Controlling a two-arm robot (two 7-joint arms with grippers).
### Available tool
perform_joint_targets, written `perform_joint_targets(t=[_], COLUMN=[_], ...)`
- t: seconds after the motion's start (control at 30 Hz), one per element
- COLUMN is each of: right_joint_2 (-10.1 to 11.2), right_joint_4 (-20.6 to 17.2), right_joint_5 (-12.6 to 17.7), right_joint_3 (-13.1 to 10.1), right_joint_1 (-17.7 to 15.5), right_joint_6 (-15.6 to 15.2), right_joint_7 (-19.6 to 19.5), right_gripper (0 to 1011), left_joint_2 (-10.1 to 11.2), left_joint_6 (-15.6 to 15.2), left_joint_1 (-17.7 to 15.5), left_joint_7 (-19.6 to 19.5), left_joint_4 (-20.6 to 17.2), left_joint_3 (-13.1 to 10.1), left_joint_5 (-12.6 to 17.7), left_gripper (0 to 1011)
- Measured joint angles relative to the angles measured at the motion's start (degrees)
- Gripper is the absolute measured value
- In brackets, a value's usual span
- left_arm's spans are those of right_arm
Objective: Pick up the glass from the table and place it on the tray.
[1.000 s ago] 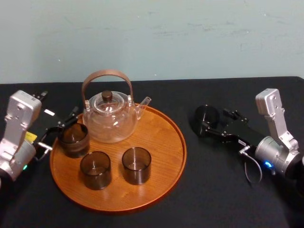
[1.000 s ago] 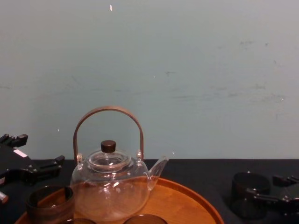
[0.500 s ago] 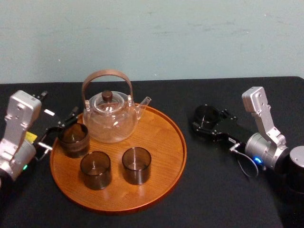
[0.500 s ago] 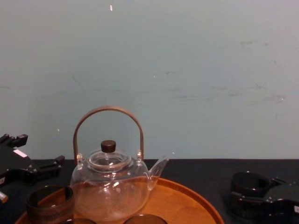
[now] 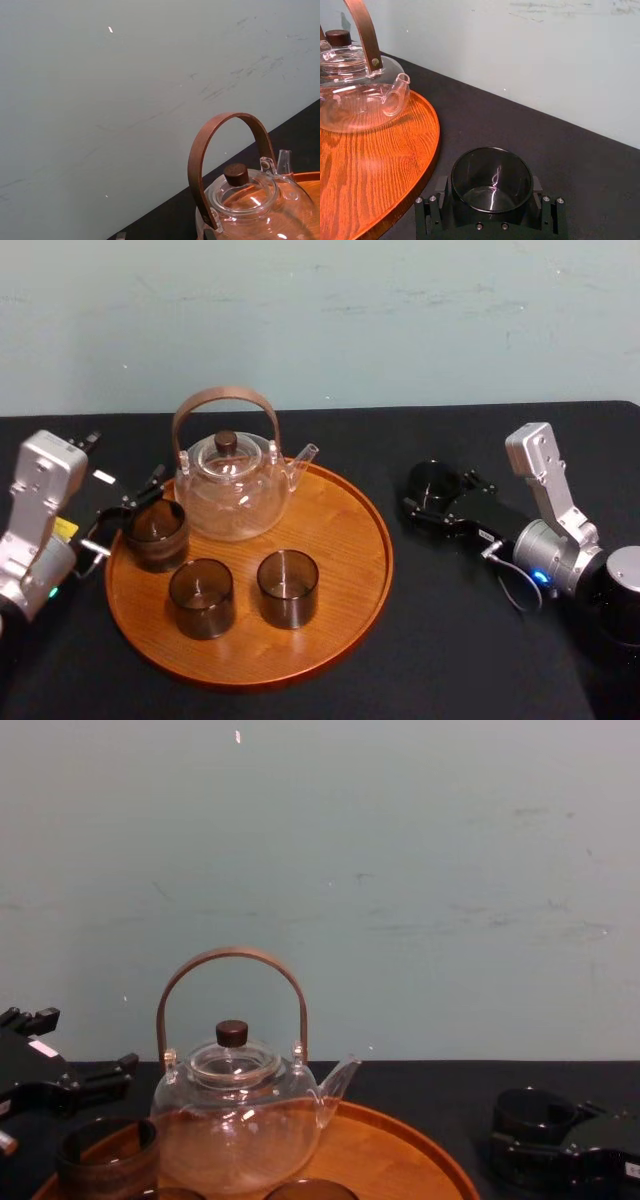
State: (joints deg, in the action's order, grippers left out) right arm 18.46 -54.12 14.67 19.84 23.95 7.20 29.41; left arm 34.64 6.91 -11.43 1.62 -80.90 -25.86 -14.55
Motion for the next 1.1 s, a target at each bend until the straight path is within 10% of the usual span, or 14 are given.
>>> perform_joint_targets(t=[1.1], right_joint_2=[0.13], right_joint_4=[-0.30], right_joint_5=[0.17], right_joint_3=[-0.09], right_joint_1=[-0.19], right_joint_6=[-0.10], right_joint_7=[-0.04], right_gripper=[904], left_joint_2=[0.00], left_joint_6=[0.00], left_joint_1=[0.00], left_joint_7=[0.00], left_joint_4=[0.00], left_joint_3=[0.00], left_joint_5=[0.00], left_gripper=[1001])
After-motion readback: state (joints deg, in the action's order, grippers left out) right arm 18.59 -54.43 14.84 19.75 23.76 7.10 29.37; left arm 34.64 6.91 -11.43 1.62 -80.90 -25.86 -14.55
